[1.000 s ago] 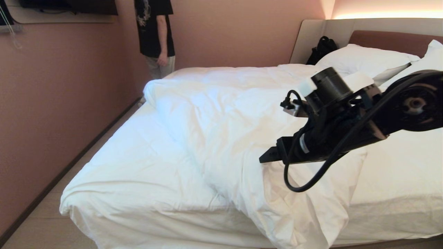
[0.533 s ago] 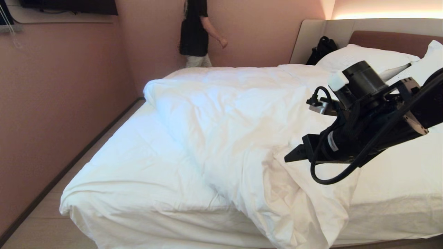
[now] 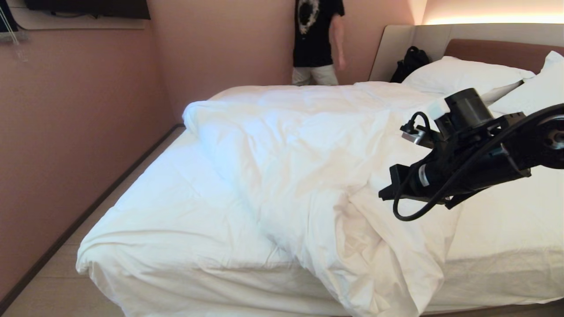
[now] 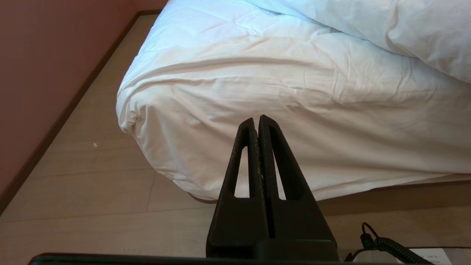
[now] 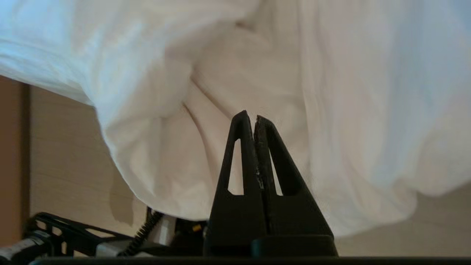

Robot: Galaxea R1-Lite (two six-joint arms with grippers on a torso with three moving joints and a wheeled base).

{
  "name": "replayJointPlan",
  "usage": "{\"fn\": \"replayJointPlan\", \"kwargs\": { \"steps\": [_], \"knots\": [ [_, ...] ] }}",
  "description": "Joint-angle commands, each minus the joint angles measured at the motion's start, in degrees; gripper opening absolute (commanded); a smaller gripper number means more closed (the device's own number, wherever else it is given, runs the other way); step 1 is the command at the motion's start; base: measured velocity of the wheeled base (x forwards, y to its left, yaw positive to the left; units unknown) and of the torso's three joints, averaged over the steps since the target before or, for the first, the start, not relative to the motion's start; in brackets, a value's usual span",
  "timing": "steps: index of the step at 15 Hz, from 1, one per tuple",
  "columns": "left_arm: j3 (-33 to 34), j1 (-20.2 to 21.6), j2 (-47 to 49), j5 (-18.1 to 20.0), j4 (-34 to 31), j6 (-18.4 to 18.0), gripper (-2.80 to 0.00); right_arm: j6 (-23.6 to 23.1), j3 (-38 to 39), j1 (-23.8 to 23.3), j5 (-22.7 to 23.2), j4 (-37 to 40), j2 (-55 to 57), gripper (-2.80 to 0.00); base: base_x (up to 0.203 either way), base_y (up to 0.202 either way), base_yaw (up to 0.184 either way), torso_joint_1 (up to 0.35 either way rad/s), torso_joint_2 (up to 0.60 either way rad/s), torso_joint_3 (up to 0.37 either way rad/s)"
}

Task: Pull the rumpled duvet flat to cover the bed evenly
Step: Hold the folded corner of the quilt

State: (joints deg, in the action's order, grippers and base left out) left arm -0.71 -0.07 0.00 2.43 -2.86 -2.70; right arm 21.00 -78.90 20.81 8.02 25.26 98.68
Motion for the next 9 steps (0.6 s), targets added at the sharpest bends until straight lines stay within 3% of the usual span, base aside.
{"fn": "replayJointPlan", "kwargs": {
  "steps": [1,4,6,9],
  "knots": [
    [0.00,-0.01,0.00,0.03,-0.04,-0.02,-2.80,0.64,0.30,-2.12,9.68,-18.46,1.65,-2.80,0.000,0.000,0.000,0.000,0.00,0.000],
    [0.00,-0.01,0.00,0.03,-0.04,-0.02,-2.80,3.17,0.48,-3.01,11.76,-22.19,2.25,-2.80,0.000,0.000,0.000,0.000,0.00,0.000],
    [0.00,-0.01,0.00,0.03,-0.04,-0.02,-2.80,5.10,-0.30,-4.73,16.53,-26.51,3.99,-2.80,0.000,0.000,0.000,0.000,0.00,0.000],
    [0.00,-0.01,0.00,0.03,-0.04,-0.02,-2.80,6.35,-3.82,-6.34,18.12,-27.93,7.89,-2.80,0.000,0.000,0.000,0.000,0.00,0.000]
  ]
}}
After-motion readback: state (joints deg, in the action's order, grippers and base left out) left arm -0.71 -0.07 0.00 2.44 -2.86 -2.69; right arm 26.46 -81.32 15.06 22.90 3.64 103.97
